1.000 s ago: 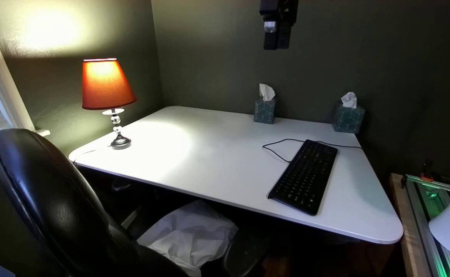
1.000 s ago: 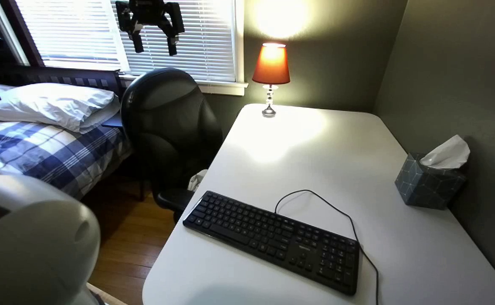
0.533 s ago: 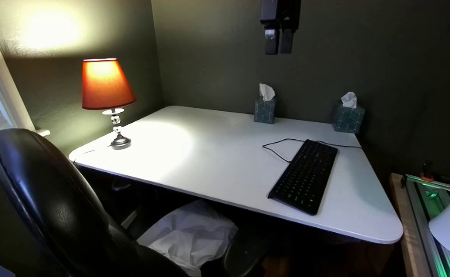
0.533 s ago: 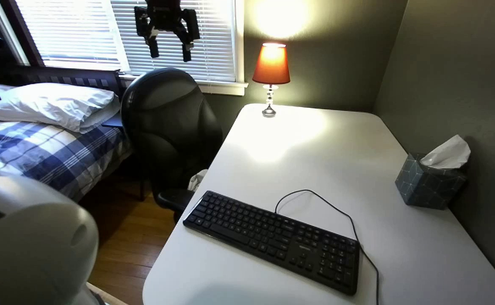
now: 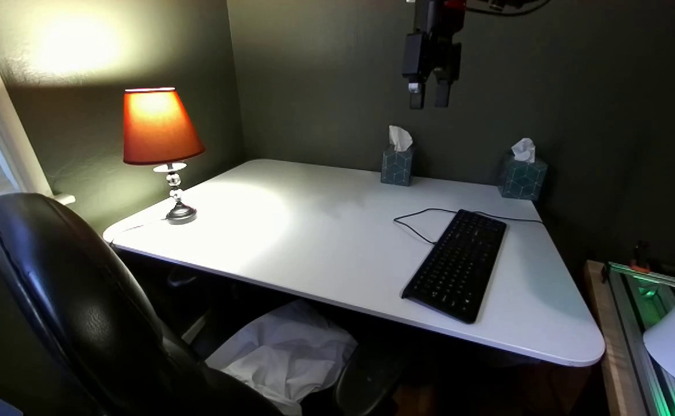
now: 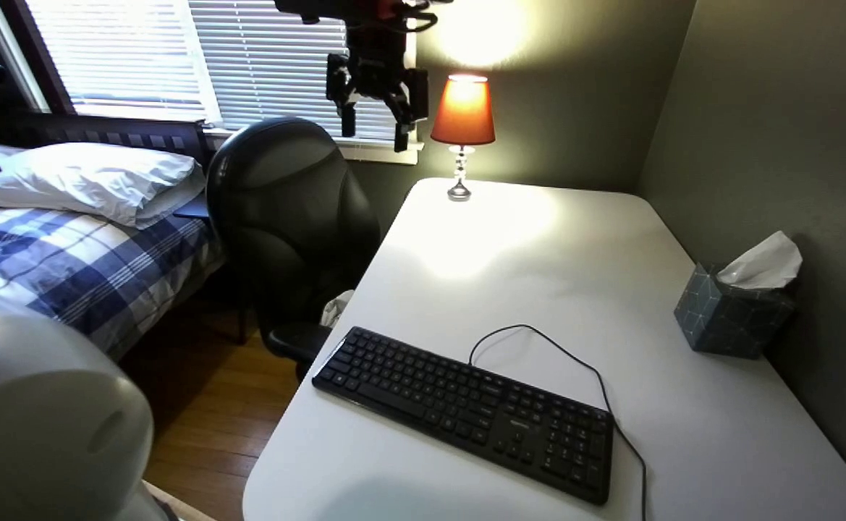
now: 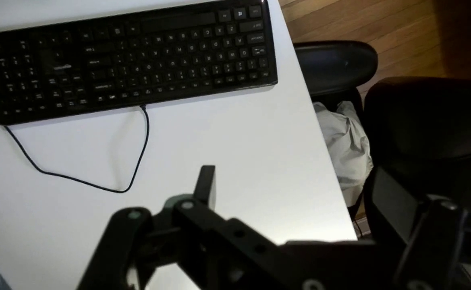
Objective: Press the up arrow key on the keyboard
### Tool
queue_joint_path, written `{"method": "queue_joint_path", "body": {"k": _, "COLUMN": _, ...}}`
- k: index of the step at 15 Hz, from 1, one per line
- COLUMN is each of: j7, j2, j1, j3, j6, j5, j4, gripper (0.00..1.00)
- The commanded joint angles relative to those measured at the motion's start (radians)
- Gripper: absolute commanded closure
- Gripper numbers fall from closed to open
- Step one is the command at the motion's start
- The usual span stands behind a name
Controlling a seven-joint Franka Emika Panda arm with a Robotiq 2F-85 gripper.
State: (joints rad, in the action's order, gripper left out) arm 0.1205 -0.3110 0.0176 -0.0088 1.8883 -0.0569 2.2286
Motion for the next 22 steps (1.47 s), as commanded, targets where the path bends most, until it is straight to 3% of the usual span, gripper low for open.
{"method": "queue_joint_path", "body": {"k": 1, "j7": -0.107, "j2": 0.027, "j1": 0.025, "j3": -0.041, "j6": 0.056, "j5": 0.02, "j4": 0.035, "gripper": 0.0}}
{"method": "queue_joint_path", "body": {"k": 8, "j7": -0.272, "j2": 0.066, "j1": 0.083, "j3": -0.101, "j6": 0.116, "j5": 0.195, "j4": 0.085, "gripper": 0.0}}
{"method": "queue_joint_path", "body": {"k": 11, "j7": -0.318, "j2": 0.091, "j1": 0.093, "j3": -0.132, "j6": 0.163, "j5": 0.177, "j4": 0.106, "gripper": 0.0}}
{"method": "queue_joint_path", "body": {"k": 12, "j7": -0.282, "j2": 0.081, "j1": 0.089, "j3": -0.117, "j6": 0.123, "j5": 0.184, "j4": 0.08, "gripper": 0.0}}
{"method": "queue_joint_path", "body": {"k": 20, "j7": -0.285, "j2": 0.087, "j1": 0.089, "j3": -0.119, "j6": 0.128, "j5": 0.184, "j4": 0.075, "gripper": 0.0}}
{"method": "queue_joint_path", "body": {"k": 22, "j7": -0.281, "j2": 0.055, "j1": 0.096, "j3": -0.113, "j6": 0.143, "j5": 0.234, "j4": 0.109, "gripper": 0.0}}
